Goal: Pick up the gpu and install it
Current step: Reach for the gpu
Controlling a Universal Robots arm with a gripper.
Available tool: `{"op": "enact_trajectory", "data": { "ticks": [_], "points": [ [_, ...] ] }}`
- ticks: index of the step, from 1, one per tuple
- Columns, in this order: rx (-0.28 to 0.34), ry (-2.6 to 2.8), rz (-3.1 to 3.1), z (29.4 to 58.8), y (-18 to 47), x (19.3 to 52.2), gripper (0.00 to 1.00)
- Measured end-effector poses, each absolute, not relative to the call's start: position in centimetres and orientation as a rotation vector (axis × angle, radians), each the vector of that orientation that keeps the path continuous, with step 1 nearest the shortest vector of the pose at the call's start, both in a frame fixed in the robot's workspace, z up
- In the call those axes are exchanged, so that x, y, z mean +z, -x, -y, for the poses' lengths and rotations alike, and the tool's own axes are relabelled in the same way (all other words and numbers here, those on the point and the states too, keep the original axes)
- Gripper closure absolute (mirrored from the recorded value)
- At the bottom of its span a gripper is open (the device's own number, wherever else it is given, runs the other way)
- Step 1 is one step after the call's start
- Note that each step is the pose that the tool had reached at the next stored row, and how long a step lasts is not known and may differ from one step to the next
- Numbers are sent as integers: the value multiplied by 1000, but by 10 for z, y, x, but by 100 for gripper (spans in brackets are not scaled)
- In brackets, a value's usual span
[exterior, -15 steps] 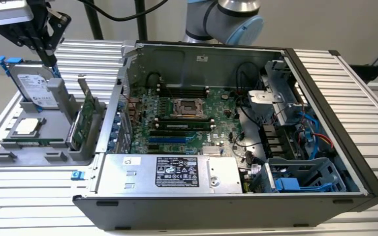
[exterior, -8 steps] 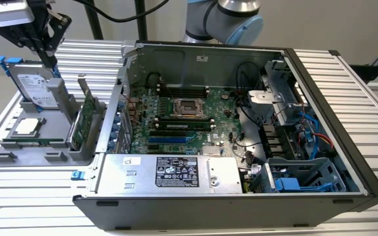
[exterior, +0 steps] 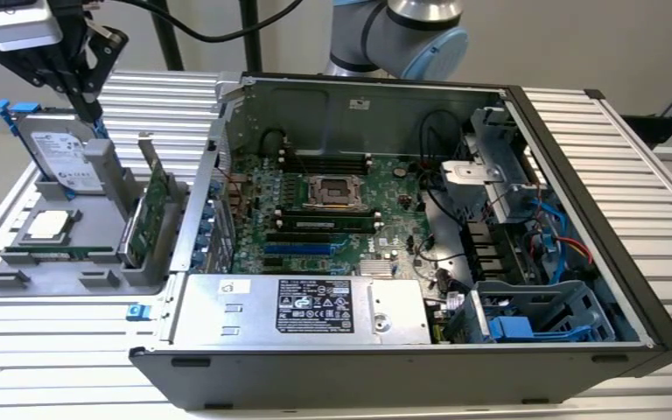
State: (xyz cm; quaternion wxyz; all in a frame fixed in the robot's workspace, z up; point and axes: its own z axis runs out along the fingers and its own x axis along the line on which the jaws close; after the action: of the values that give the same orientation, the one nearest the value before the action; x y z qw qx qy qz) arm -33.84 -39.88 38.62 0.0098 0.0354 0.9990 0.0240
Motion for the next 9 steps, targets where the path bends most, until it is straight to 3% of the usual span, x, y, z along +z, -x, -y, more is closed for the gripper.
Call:
{"op": "enact_trajectory", "data": {
  "ticks": [9],
  "points": [
    [75, -111, -3119, 399, 338, 383, 100]
  ]
}}
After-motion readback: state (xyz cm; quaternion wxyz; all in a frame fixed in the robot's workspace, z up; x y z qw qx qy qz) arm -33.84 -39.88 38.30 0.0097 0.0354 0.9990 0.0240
